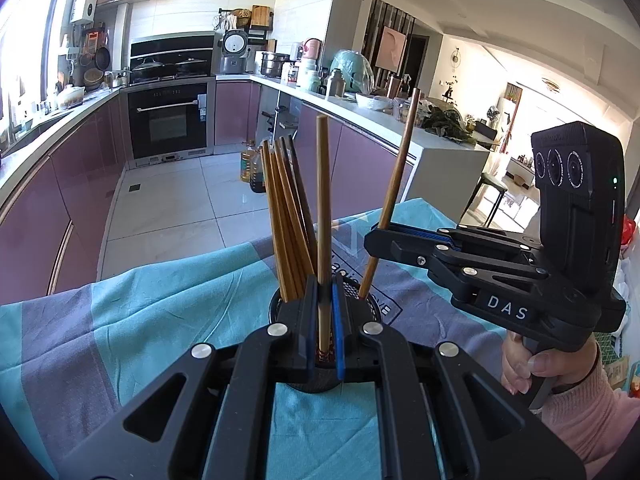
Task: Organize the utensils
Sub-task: 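Lower the left tool's chopstick into the mesh cup while the right tool inserts its own, then open both tools and pull them back from the mesh cup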
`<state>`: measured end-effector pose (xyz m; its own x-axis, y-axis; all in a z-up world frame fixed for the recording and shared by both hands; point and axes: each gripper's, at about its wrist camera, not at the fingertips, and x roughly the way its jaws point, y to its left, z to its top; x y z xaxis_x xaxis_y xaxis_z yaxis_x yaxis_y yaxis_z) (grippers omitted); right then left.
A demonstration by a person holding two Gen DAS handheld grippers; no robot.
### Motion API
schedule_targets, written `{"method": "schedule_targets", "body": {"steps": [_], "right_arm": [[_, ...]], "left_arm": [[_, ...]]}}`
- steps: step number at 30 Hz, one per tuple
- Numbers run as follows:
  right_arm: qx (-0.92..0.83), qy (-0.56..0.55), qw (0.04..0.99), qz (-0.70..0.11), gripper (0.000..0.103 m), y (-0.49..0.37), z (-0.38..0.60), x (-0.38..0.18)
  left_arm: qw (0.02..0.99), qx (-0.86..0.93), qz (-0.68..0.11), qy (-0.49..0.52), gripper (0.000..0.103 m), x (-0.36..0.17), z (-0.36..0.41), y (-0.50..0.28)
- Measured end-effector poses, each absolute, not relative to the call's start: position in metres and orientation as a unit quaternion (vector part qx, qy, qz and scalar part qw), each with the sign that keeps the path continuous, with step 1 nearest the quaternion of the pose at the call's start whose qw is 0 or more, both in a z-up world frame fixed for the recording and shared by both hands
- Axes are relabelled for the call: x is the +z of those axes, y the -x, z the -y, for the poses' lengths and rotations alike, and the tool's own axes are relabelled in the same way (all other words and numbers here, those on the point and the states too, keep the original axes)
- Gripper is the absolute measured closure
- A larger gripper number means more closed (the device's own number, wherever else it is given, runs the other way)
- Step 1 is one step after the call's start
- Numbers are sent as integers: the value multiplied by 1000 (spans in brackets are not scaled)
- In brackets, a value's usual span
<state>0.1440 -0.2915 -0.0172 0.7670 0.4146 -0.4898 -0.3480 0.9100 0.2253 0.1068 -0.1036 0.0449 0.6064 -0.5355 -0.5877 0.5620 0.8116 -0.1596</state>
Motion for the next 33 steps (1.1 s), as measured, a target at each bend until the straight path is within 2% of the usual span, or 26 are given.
{"method": "schedule_targets", "body": {"steps": [19,33], "right_arm": [[202,-50,929,-307,97,-158,280,-35],[199,-64,926,-316,95,-168,277,-41]], "left_arm": [[896,-294,-331,-35,95,46,116,-127],[890,-285,-352,-37,94,27,127,-157]]}}
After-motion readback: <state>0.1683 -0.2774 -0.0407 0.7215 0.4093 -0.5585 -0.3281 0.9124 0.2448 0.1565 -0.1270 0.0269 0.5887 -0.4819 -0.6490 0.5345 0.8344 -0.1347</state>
